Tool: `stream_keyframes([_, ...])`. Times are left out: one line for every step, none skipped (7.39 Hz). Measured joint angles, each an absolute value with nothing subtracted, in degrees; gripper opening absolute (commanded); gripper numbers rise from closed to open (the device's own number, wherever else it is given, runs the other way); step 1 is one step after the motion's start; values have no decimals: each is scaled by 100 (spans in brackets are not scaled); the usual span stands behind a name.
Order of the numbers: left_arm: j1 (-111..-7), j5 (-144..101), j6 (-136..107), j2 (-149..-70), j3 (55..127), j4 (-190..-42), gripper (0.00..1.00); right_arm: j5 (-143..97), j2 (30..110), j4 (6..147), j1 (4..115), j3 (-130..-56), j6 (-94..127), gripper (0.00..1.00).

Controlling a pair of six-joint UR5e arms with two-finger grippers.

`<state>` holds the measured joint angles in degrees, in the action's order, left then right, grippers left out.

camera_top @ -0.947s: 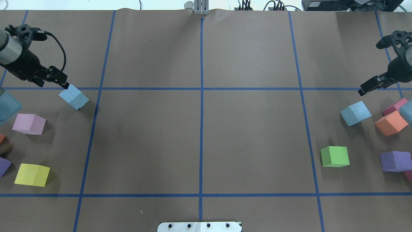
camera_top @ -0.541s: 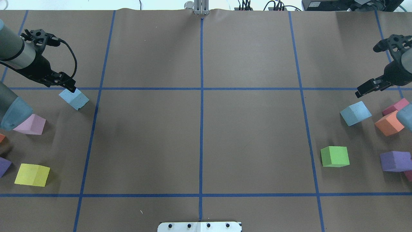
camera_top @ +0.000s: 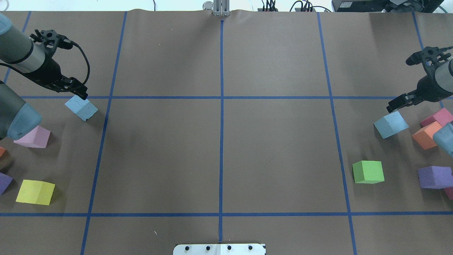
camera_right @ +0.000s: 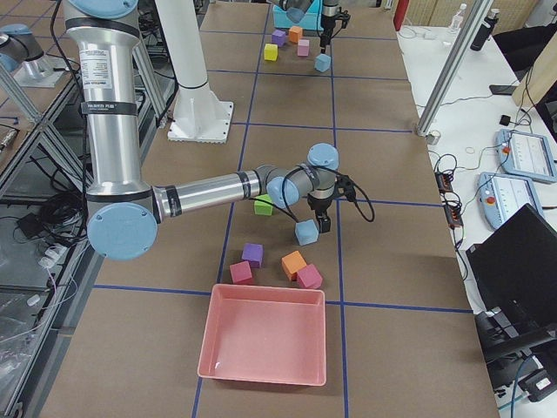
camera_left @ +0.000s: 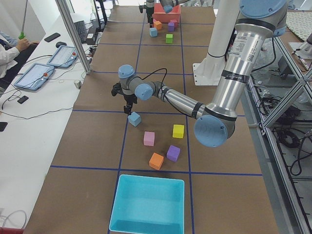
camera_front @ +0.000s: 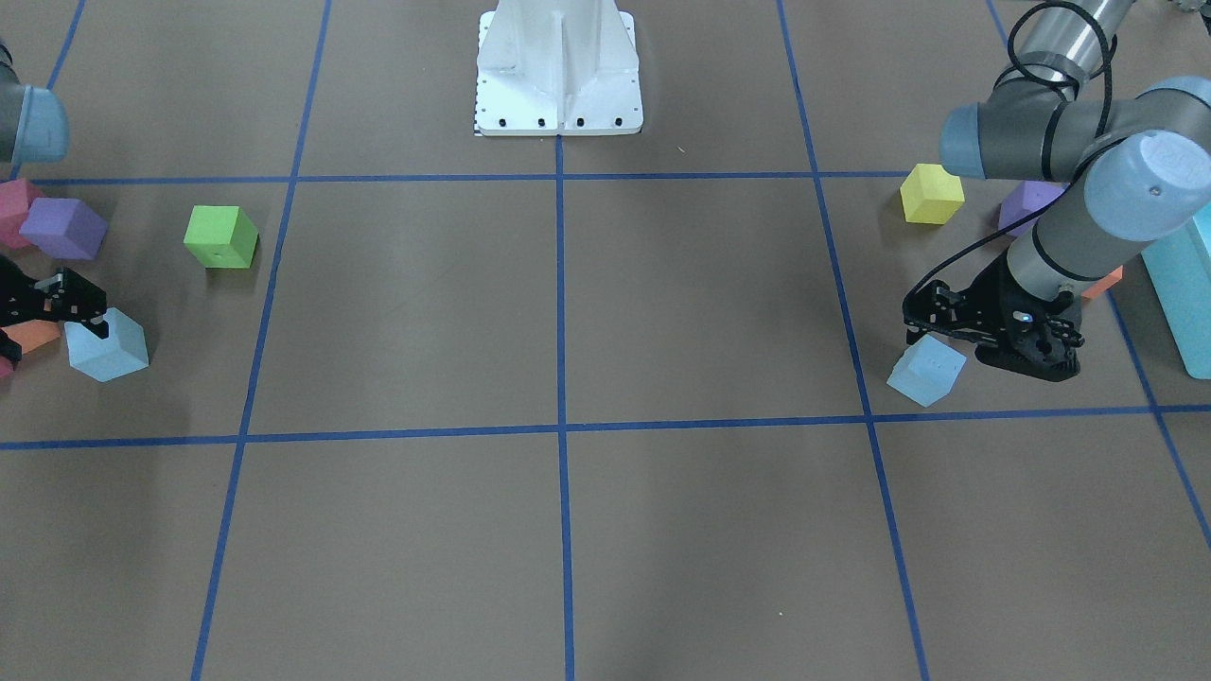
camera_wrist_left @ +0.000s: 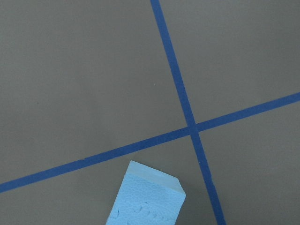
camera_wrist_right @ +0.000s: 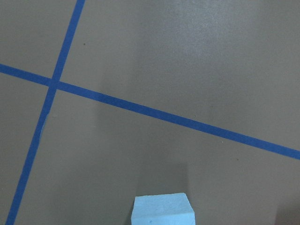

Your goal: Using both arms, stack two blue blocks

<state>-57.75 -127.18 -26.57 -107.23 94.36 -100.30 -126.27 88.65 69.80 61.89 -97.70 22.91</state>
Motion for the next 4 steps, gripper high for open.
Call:
stream_keyframes([-5775,-12718,-2651,-10730,9436,-10029,99,-12607,9011,6678,6134,-9726,2395,98])
stream_keyframes([-5775,-12716,-2577,-10723,9433,-10026,99,-12532,9090,6409,6024,-9677,2590,97])
stream_keyframes([-5775,-12704,-2441,-10709,9421,-10023,99,-12410,9120,6199,5880,-9639,2795,97])
stream_keyframes([-5776,-12689,-2348,-10701,9400,-10021,99,-12321,9131,6025,5763,-9616,2958,97])
